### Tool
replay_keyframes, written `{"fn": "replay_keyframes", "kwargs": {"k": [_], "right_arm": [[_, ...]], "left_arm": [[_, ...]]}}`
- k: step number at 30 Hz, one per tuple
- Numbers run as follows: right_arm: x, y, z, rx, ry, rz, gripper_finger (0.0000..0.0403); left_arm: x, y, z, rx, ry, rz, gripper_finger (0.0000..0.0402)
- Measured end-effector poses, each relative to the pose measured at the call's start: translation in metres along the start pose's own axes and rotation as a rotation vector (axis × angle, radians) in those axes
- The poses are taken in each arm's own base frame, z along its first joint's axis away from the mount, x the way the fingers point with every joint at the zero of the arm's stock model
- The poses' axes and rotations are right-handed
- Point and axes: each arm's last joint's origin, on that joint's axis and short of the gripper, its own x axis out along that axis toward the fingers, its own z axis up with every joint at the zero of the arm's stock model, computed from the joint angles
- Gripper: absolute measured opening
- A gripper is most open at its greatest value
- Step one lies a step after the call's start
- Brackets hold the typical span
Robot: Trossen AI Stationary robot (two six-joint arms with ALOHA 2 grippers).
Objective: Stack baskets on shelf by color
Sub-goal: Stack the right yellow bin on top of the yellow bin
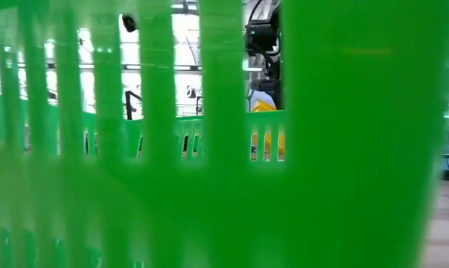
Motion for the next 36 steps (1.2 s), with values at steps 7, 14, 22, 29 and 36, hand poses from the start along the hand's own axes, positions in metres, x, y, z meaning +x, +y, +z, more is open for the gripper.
{"fn": "replay_keyframes", "kwargs": {"k": [7, 14, 22, 29, 36], "right_arm": [[-0.012, -0.005, -0.001, 0.018, -0.01, 0.028, 0.0194], [-0.02, -0.009, 0.0, 0.024, -0.019, 0.042, 0.0168], [-0.021, -0.007, -0.002, 0.019, -0.023, 0.047, 0.0161], [-0.019, -0.006, -0.001, 0.023, -0.029, 0.052, 0.0164], [-0.016, -0.004, 0.0, 0.026, -0.028, 0.05, 0.0154]], "left_arm": [[0.0, 0.0, 0.0, 0.004, -0.001, 0.0, 0.0], [0.0, 0.0, 0.0, 0.006, -0.001, 0.0, 0.0], [0.0, 0.0, 0.0, 0.005, -0.001, -0.001, 0.0], [0.0, 0.0, 0.0, 0.005, -0.001, 0.0, 0.0], [0.0, 0.0, 0.0, 0.0, -0.001, -0.001, 0.0]]}}
